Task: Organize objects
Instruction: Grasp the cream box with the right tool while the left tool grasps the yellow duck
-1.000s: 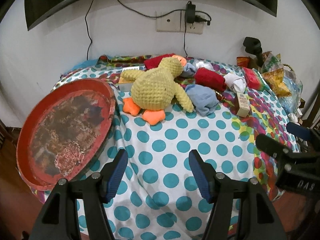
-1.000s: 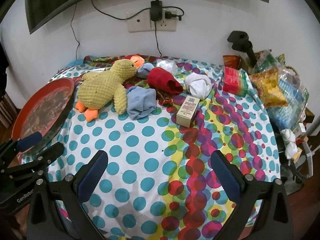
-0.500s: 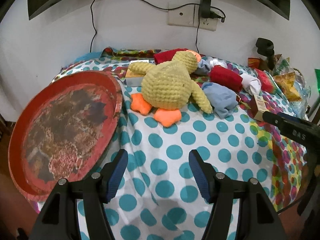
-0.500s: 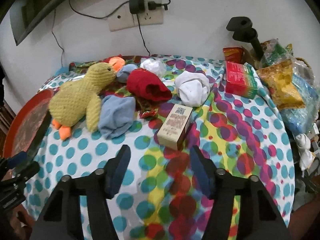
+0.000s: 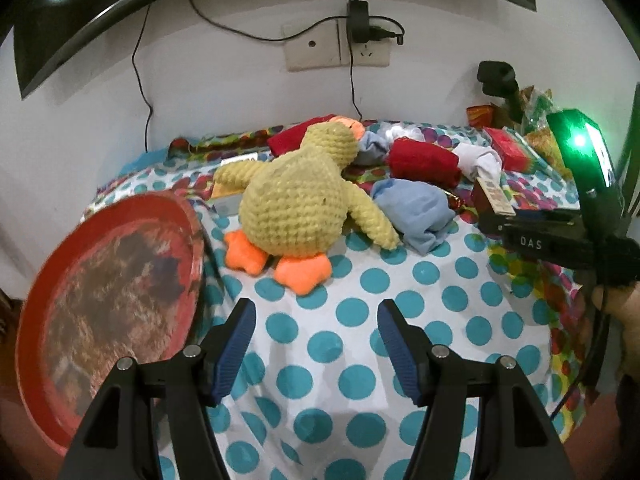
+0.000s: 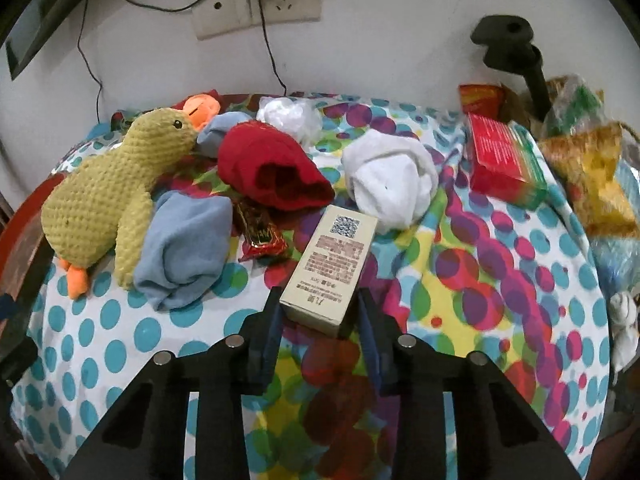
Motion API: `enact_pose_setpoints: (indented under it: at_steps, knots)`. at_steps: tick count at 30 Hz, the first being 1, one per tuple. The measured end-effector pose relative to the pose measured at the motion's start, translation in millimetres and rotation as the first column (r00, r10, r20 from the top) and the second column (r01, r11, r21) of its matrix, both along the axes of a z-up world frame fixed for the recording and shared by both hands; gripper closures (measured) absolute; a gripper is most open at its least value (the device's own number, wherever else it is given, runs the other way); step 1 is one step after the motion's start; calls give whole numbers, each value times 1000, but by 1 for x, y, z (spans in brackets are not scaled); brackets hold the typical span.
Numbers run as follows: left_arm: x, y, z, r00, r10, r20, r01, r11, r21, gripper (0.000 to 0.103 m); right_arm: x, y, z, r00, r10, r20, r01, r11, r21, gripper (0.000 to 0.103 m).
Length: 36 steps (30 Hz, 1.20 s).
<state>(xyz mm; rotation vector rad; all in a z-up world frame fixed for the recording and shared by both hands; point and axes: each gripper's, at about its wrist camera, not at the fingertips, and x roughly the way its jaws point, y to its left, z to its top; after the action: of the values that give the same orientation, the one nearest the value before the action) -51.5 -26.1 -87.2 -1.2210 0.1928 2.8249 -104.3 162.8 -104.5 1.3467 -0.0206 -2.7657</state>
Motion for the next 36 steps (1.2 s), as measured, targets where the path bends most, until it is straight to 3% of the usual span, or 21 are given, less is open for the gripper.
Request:
enact_pose_setpoints:
  at_steps: [5, 11, 12, 13, 21, 26, 30, 36]
  knots:
    - [-5, 0, 4, 1000, -25, 2, 25, 1000, 10, 38, -4, 0, -2, 1000, 7, -12, -7, 1000, 3, 69]
    - [-16, -5, 17, 999, -41, 6, 41, 999, 33, 38, -11, 7, -1, 1000, -19, -15, 18, 998, -61, 65]
    - [-18, -8, 20, 999, -41, 2, 41, 998, 41, 38, -13, 7, -2, 1000, -23, -16, 22, 998, -64, 67]
    - [-20, -11, 23, 999, -48, -2, 48, 998, 51, 38, -14, 6, -1, 1000, -20, -18, 19, 998, -61, 76]
    - [-55, -22, 42, 995, -98, 29, 95, 991, 91, 38, -19, 8, -2, 1000, -20, -17, 19, 997, -74, 75]
    - [-101, 1, 40, 981, -178, 73, 180, 983, -22, 38, -18, 9, -2, 1000, -20, -19, 18, 996, -89, 75]
    - [-146, 21, 26, 961, -229, 155, 243, 967, -79, 38, -17, 11, -3, 1000, -20, -21, 18, 993, -114, 75]
    - [-194, 33, 9, 957, -207, 205, 240, 959, -150, 38, -16, 15, -4, 999, -22, -24, 18, 989, -150, 75]
